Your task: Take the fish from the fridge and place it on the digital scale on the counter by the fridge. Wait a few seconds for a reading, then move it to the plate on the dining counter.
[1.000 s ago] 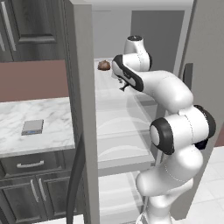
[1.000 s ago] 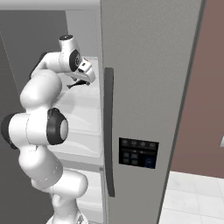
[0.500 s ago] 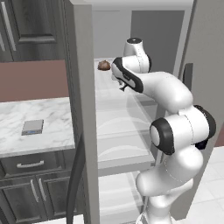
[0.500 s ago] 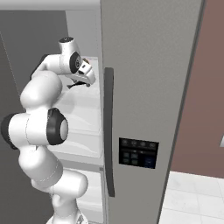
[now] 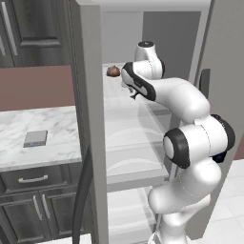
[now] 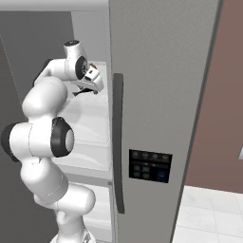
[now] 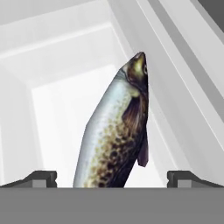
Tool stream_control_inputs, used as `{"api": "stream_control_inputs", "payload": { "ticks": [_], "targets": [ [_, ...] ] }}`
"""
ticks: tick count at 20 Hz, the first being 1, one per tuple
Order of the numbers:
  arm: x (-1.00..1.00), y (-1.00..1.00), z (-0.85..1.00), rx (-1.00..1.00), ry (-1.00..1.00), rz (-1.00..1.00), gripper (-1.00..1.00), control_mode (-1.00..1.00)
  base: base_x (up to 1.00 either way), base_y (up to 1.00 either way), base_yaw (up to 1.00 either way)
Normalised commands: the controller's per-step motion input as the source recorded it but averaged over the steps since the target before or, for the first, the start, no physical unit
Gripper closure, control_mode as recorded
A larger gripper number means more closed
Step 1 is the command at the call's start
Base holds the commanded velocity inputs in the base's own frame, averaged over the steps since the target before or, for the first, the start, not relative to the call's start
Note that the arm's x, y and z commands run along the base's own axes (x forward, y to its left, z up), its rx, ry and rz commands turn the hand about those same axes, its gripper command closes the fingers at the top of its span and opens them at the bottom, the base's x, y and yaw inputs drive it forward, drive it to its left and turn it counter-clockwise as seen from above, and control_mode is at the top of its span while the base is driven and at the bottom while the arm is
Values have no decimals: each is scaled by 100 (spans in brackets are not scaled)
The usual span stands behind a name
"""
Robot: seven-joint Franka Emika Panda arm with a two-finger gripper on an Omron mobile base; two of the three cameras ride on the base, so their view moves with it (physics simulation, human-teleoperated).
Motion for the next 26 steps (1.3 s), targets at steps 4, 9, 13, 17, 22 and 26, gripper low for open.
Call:
{"api": "stream_control_inputs", "payload": {
  "ticks": [4,9,13,17,22,26],
  "targets": [
    [0,10,-15,0,0,0,-100,-100,0,0,0],
    [1,15,-9,0,1,-1,-100,-100,0,0,0],
    [10,13,-30,0,0,-2,-100,-100,0,0,0],
    [0,7,-22,0,2,0,-100,-100,0,0,0],
    [0,0,-17,0,3,0,100,-100,0,0,0],
    [0,0,-11,0,7,0,100,-100,0,0,0]
  ]
}}
